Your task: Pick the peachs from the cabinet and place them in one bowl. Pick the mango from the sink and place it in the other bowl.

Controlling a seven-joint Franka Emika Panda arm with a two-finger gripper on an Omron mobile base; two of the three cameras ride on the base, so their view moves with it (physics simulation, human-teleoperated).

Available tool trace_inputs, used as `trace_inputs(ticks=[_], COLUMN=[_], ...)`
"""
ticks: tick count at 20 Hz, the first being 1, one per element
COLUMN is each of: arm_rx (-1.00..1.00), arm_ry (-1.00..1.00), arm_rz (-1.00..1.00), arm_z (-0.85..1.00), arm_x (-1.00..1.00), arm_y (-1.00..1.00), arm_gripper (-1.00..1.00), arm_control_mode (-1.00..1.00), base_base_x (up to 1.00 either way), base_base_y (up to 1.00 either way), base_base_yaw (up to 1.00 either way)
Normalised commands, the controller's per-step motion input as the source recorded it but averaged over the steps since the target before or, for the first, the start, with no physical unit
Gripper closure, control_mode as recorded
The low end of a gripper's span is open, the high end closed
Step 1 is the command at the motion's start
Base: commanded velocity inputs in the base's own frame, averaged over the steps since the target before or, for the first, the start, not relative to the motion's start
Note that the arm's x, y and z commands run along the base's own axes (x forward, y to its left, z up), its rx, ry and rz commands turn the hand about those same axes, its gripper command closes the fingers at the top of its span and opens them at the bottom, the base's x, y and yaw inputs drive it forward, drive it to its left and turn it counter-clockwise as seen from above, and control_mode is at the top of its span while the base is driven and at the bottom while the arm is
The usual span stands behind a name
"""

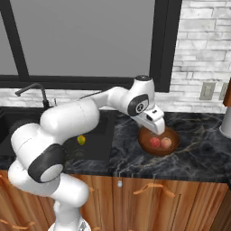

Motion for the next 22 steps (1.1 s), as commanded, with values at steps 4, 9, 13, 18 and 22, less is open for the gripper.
trace_inputs(ticks=[4,9,13,18,22], arm_rx=[-0.14,-0.17,-0.12,-0.02,0.00], arm_ry=[-0.09,-0.02,-0.02,0.00,0.00], arm_rz=[0.19,0.20,0.21,0.22,0.27], arm_z=[0.29,0.19,0.09,0.14,0.13], arm_x=[-0.20,-0.14,-0.09,-0.01,0.00], arm_y=[0.59,0.55,0.53,0.54,0.56], arm_gripper=[-1.00,-1.00,-1.00,-1.00,-1.00], arm_control_mode=[-1.00,-1.00,-1.00,-1.00,-1.00], base_base_x=[0.00,0.00,0.00,0.00,0.00], base_base_y=[0.00,0.00,0.00,0.00,0.00], base_base_yaw=[0.00,0.00,0.00,0.00,0.00])
